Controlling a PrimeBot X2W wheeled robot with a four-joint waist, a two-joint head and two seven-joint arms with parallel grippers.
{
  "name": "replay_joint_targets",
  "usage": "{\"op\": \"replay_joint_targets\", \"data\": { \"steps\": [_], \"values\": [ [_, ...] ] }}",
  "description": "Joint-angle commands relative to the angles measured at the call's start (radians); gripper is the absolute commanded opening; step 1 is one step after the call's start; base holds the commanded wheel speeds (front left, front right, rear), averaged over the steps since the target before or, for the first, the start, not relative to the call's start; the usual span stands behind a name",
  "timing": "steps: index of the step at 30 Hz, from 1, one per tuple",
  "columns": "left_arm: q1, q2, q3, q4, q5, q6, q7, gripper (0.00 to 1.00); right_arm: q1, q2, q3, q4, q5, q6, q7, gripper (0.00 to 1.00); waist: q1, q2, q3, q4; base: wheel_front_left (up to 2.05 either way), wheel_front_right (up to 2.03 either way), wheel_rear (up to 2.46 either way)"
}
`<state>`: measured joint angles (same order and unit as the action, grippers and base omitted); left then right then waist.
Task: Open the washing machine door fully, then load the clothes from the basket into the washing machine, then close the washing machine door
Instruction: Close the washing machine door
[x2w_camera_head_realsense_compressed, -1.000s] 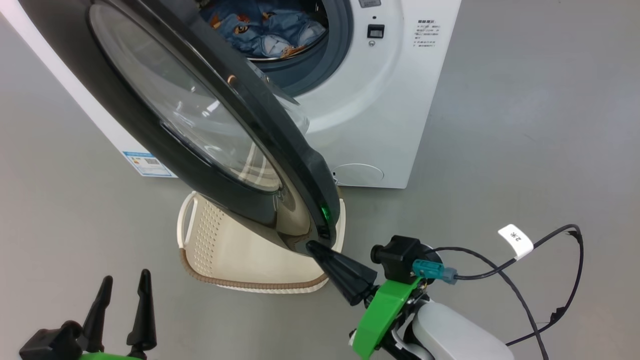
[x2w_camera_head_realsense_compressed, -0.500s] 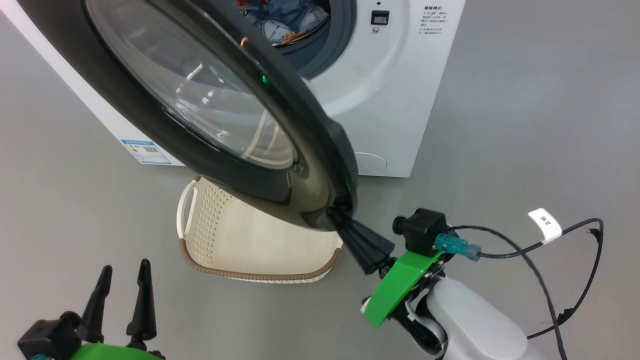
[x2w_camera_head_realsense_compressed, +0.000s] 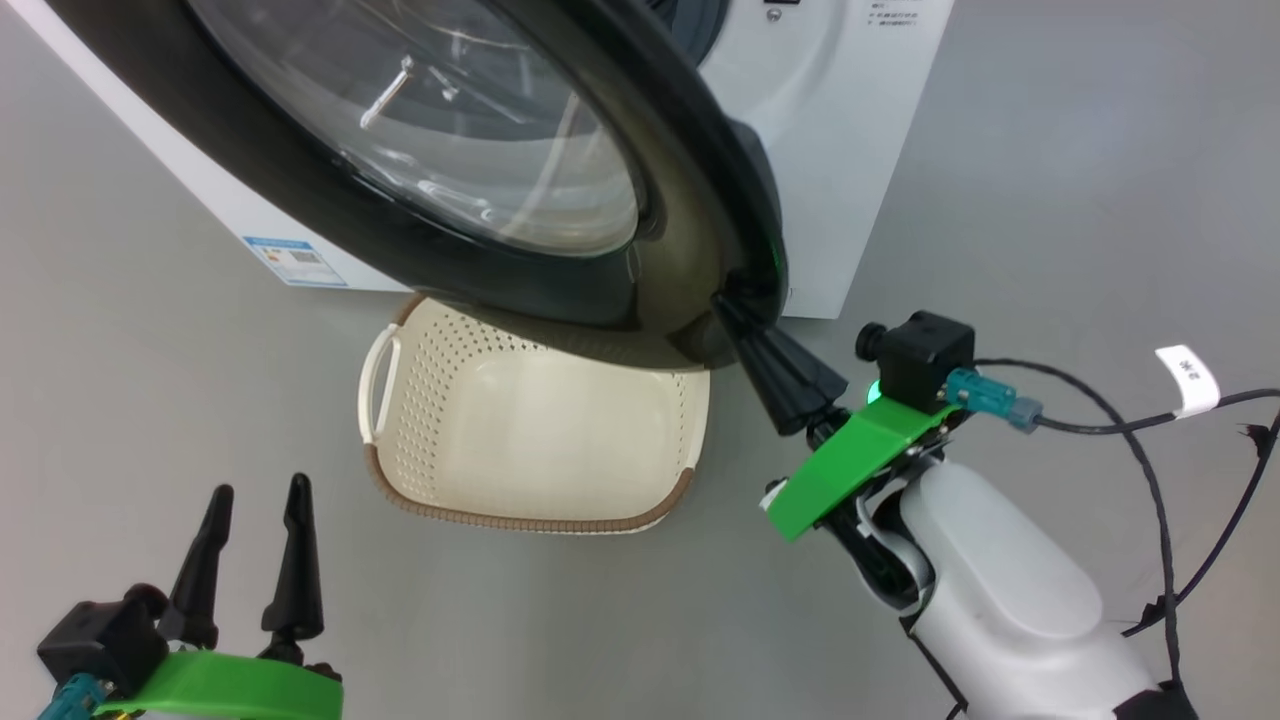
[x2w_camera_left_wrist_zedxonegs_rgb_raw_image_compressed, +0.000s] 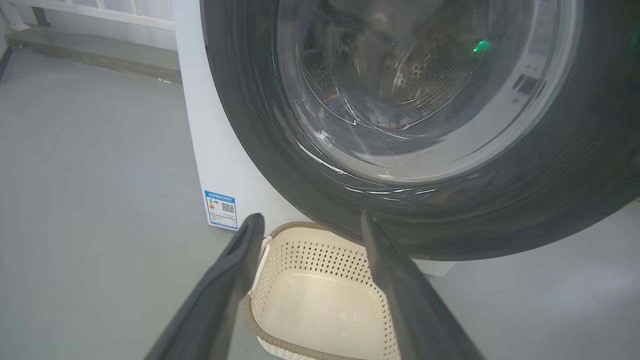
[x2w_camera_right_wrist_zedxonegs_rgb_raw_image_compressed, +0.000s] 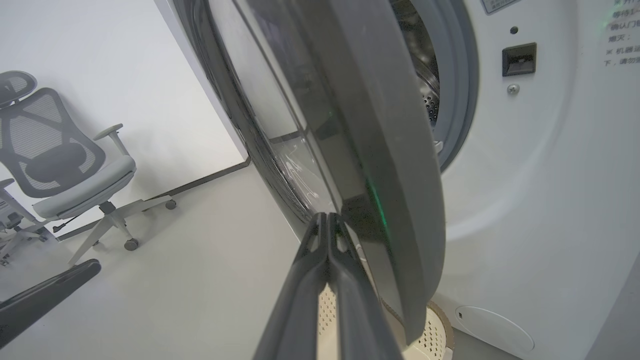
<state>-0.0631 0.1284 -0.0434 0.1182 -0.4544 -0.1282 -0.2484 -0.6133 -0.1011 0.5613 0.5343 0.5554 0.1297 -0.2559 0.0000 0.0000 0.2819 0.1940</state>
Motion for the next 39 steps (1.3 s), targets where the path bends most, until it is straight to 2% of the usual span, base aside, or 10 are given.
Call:
{"op": "replay_joint_targets", "data": {
  "steps": [1, 28, 39],
  "values": [
    [-0.031, 0.014, 0.033, -0.031, -0.002, -0.003, -0.013, 1.0, -0.024, 0.009, -0.004, -0.021, -0.009, 0.001, -0.006, 0.0, 0.0, 0.0, 0.013, 0.01, 0.0, 0.0, 0.0],
    [-0.121, -0.012, -0.024, -0.075, -0.01, -0.003, -0.013, 1.0, -0.249, -0.037, -0.196, 0.027, -0.063, 0.001, -0.006, 0.0, 0.0, 0.0, 0.152, 0.083, 0.0, 0.0, 0.0],
    [-0.157, -0.014, -0.048, -0.084, -0.013, -0.003, -0.013, 1.0, -0.346, -0.033, -0.264, 0.053, -0.083, 0.001, -0.006, 0.0, 0.0, 0.0, 0.199, 0.101, 0.0, 0.0, 0.0]
  ]
}}
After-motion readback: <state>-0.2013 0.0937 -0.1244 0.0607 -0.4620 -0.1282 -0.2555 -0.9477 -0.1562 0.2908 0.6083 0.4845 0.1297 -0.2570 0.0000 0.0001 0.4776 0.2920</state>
